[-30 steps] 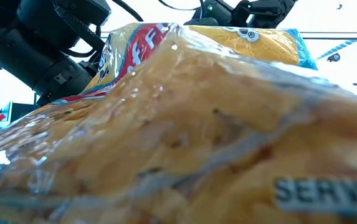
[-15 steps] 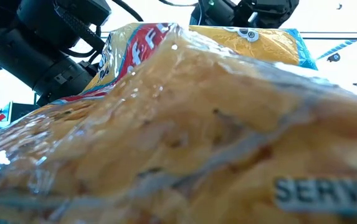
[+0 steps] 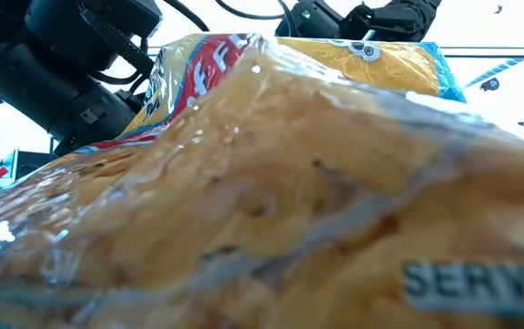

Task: Sort Maruchan noodles
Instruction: Put the yellow noodle pack into the orange bin

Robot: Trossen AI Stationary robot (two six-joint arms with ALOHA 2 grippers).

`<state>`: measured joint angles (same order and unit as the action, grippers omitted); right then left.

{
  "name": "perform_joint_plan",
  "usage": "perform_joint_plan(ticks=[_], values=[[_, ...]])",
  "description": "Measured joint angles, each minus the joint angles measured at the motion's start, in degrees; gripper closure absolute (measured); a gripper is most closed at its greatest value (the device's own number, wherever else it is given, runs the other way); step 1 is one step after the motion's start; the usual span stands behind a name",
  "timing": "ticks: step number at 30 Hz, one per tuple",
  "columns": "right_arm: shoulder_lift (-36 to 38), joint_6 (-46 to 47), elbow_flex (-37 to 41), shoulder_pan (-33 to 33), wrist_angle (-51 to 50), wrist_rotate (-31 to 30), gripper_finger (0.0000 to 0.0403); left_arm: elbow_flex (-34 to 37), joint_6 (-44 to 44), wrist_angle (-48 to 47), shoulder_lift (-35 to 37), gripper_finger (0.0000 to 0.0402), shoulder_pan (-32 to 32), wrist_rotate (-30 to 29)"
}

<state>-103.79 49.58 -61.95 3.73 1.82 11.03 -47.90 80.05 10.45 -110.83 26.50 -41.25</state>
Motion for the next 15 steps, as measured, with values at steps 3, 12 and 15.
perform_joint_plan(ticks=[3,12,15], values=[[0.0,-0.02,0.0,0.0,-0.26,-0.46,0.0219,0.04,-0.04,0.41,0.16,0.0323,-0.02,0.11],[0.24,-1.17,-0.02,0.0,-1.5,0.08,0.0308,0.17,0.63,0.08,3.39,0.0307,-0.04,2.02],[0.71,-1.98,-0.02,-0.05,-1.82,1.37,0.0333,0.15,0.61,-0.68,4.87,0.0288,-0.04,4.75]])
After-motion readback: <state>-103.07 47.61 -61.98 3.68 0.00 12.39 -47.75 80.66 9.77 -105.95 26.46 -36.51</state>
